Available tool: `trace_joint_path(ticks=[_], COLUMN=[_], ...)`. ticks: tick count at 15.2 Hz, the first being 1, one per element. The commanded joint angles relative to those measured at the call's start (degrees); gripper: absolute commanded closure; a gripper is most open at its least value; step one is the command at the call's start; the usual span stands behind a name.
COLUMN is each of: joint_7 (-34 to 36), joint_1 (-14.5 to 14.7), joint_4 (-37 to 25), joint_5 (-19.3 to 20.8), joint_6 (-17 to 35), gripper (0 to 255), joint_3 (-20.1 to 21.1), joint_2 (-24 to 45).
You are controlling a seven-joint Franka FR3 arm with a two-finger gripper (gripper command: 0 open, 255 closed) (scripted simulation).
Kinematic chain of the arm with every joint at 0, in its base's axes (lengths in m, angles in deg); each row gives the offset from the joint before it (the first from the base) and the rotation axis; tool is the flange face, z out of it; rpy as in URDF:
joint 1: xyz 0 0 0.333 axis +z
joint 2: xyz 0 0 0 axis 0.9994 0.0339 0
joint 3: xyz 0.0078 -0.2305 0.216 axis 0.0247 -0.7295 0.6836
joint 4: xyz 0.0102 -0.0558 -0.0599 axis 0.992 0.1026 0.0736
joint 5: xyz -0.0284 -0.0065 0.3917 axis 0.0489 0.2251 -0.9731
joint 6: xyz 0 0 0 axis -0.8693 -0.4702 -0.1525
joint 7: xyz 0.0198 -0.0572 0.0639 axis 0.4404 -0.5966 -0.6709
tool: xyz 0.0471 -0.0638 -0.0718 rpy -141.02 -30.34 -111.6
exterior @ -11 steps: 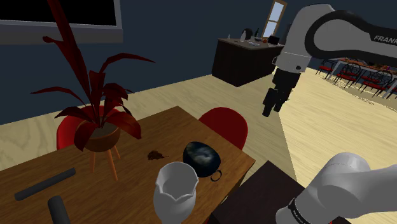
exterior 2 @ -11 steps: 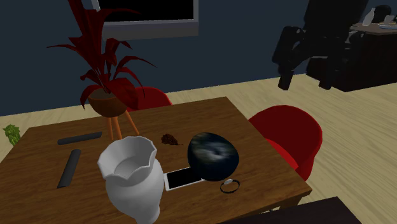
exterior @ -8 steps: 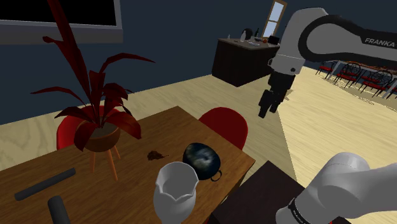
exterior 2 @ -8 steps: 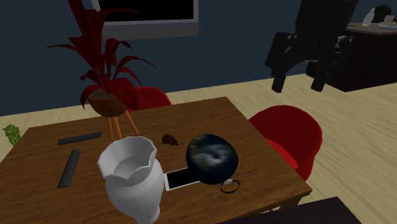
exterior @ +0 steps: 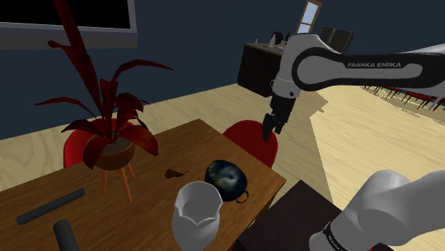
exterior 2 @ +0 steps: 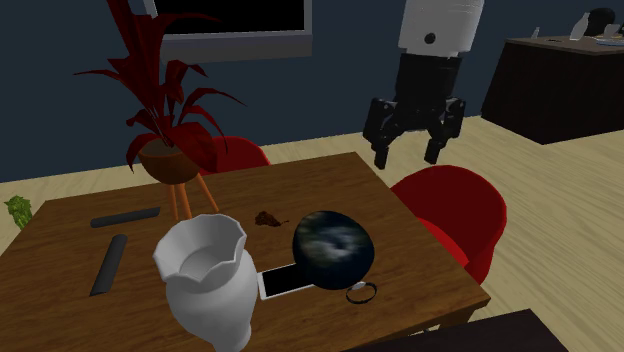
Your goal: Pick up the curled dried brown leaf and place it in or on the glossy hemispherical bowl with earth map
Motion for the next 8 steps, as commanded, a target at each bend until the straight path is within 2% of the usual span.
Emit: trace_joint_path(ticks=[1, 8], joint_7=[0.0, 0.1], joint_1=[0.6, 2.2], joint_4=[-0.4, -4.2], joint_5=[-0.3, 0.1], joint_6=[3.6, 14.4], gripper=[0, 0], joint_3=[0.9, 3.7], joint_2=[3.8, 18.0])
